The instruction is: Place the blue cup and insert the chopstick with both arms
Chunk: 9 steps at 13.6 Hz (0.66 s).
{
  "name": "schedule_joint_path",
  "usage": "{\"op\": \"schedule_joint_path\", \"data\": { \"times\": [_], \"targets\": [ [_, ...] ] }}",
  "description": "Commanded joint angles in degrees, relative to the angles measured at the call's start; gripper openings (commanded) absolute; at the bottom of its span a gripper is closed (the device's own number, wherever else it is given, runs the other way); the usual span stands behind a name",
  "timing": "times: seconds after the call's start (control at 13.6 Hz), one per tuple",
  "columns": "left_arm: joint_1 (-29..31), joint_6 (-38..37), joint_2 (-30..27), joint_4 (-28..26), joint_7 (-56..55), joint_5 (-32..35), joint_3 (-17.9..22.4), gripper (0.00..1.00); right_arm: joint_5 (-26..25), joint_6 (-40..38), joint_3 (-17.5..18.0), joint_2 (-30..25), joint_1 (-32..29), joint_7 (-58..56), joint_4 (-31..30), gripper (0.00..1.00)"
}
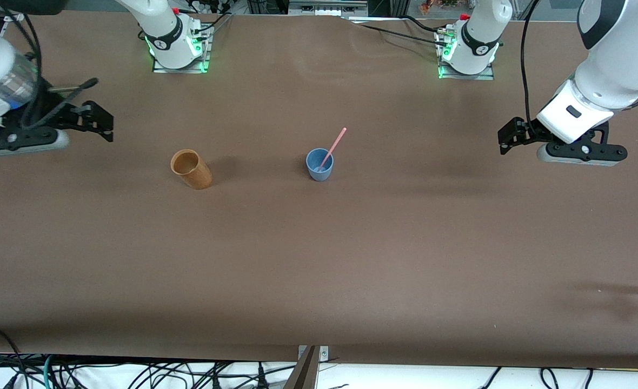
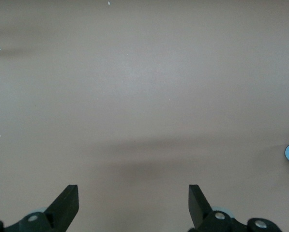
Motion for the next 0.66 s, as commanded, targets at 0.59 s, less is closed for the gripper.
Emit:
{"op": "schedule_joint_path", "data": {
  "times": [0.59],
  "targets": [
    [0.3,-1.5,1.0,2.1,1.1,-1.1,0.2,1.0,2.4,-0.6,0.9,-3.9,-3.2,-2.0,-4.7,1.0]
  ]
}}
